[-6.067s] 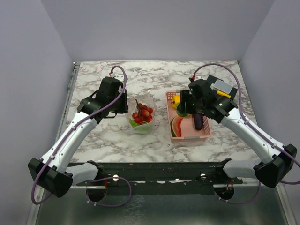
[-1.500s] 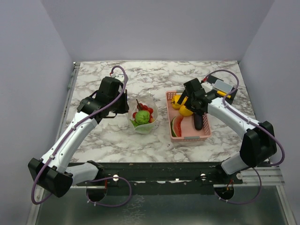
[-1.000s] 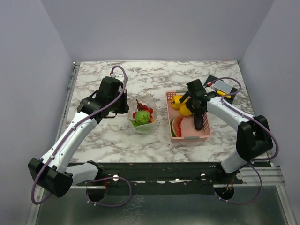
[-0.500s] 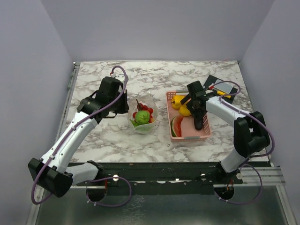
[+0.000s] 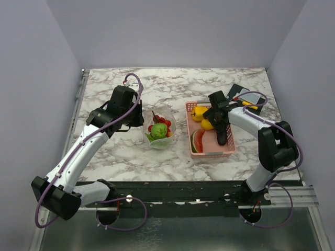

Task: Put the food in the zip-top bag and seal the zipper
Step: Pick up the fake fruit from the bin, then place the fake fruit in the zipper food storage bag, then adjust the zipper food storage bag at the center of the board, then pick up the fake vegetable from the bin.

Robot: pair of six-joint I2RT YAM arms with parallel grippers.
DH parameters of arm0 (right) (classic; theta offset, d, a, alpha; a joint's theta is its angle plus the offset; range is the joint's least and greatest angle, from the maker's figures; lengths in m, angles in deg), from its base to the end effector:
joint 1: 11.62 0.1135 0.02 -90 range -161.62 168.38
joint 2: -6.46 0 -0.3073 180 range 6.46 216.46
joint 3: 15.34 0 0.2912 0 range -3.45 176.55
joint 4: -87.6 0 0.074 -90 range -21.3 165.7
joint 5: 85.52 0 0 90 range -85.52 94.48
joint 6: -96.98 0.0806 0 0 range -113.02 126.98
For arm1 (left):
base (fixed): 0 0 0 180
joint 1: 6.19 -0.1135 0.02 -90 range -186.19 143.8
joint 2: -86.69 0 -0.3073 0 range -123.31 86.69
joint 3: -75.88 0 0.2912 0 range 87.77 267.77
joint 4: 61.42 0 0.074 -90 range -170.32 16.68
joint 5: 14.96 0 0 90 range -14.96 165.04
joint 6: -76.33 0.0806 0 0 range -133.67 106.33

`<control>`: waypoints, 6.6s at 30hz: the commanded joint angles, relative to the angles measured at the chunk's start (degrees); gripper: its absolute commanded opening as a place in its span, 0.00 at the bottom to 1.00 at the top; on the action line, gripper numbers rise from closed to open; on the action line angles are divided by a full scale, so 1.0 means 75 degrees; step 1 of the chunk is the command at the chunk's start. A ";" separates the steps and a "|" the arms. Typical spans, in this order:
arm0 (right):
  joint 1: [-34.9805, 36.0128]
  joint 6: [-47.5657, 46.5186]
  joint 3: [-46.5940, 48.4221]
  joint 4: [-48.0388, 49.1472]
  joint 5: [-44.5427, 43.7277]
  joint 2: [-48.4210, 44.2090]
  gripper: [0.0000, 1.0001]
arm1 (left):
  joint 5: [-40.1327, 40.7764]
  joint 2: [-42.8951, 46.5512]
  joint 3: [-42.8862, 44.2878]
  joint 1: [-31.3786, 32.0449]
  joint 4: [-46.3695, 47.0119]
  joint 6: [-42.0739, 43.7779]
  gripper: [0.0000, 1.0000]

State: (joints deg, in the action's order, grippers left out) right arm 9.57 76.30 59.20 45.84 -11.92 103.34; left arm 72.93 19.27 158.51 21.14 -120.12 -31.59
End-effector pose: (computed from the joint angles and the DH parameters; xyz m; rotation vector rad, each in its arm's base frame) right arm 0.3740 0.1206 0.1718 1.1475 2.3566 0.1621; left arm 0.2608 -0.1381 0.3673 0.2131 2.3609 -0.4322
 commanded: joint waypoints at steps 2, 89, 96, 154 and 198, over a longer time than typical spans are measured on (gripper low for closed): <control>-0.0072 0.0091 -0.0152 0.0051 -0.0424 -0.0018 0.67 | -0.0023 0.0026 -0.0004 -0.0035 -0.0089 0.0087 0.00; 0.4417 -0.5920 0.3610 0.0467 0.1858 0.0104 0.29 | -0.0366 0.0029 0.0142 -0.0035 -0.0146 -0.0007 0.00; 0.4417 -0.5537 0.4045 0.0408 0.1158 0.0623 0.51 | -0.0391 -0.0033 0.0138 -0.0036 -0.0144 -0.0011 0.00; 0.3423 -0.5184 0.1231 -0.2277 -0.1359 -0.2958 0.90 | -0.0352 -0.0699 -0.0307 -0.0035 0.0498 -0.0069 0.00; 0.1304 -0.4039 -0.0992 -0.1664 -0.2149 -0.0686 0.85 | -0.0123 0.0040 -0.0571 -0.0035 0.0151 0.0186 0.00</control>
State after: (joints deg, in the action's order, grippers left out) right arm 20.12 44.69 52.25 30.65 -24.86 96.26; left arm 71.83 18.14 152.70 21.03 -118.42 -31.15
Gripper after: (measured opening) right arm 0.863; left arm 0.005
